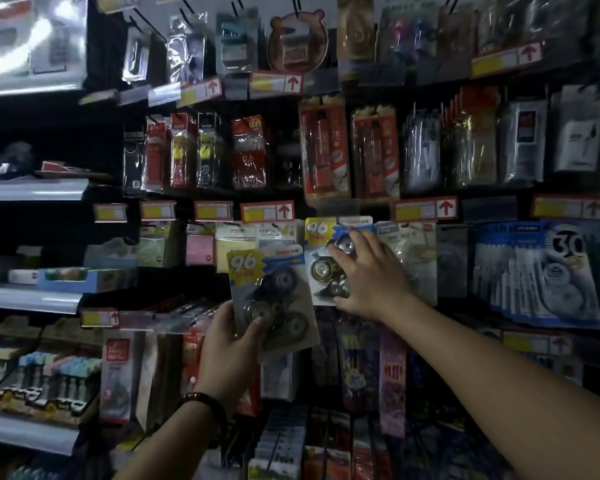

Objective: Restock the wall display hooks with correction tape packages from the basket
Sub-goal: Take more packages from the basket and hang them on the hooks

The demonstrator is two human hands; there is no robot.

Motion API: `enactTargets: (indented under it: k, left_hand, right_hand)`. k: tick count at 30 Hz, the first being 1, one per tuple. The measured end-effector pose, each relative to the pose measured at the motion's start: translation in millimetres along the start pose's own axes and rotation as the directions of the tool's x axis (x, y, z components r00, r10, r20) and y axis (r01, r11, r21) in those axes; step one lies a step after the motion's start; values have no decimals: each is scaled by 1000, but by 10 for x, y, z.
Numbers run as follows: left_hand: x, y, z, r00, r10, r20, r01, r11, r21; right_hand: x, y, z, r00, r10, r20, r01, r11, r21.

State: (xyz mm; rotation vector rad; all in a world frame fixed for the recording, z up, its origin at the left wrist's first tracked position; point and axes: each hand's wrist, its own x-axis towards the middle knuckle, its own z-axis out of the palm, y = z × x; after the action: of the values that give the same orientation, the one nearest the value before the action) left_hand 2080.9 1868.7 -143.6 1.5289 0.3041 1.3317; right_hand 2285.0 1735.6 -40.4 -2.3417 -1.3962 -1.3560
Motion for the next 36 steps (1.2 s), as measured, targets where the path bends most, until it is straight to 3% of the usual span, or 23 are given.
enactTargets:
  k: [5, 9, 14, 18, 24, 30, 36]
  left_hand:
    - [34, 25, 83, 1000, -6, 13, 6, 1000, -10]
    - [93, 37, 143, 999, -26, 22, 27, 999, -29]
    - [171, 43, 265, 995, -64, 82, 66, 997, -29]
    - [186, 27, 418, 990, -88, 114, 100, 989, -105]
    - [121, 118, 519, 978, -96, 185, 126, 980, -157]
    - [112, 173, 549, 972, -156, 174, 154, 988, 20]
    - [90, 220, 513, 976, -123, 178, 90, 979, 184]
  right_hand:
    - [84, -22, 12, 998, 13, 65, -12, 1000, -21]
    - [18, -52, -30, 997, 7, 72, -12, 998, 60]
    - [-211, -99, -43, 952, -138, -273, 208, 946, 249]
    - [-379, -139, -91, 949, -285, -136, 313, 909, 277]
    - [-366, -78, -116, 948, -305, -86, 317, 914, 254]
    - [-265, -30, -82, 965, -250, -80, 257, 962, 92]
    - [-114, -40, -13, 991, -127, -34, 129, 990, 64]
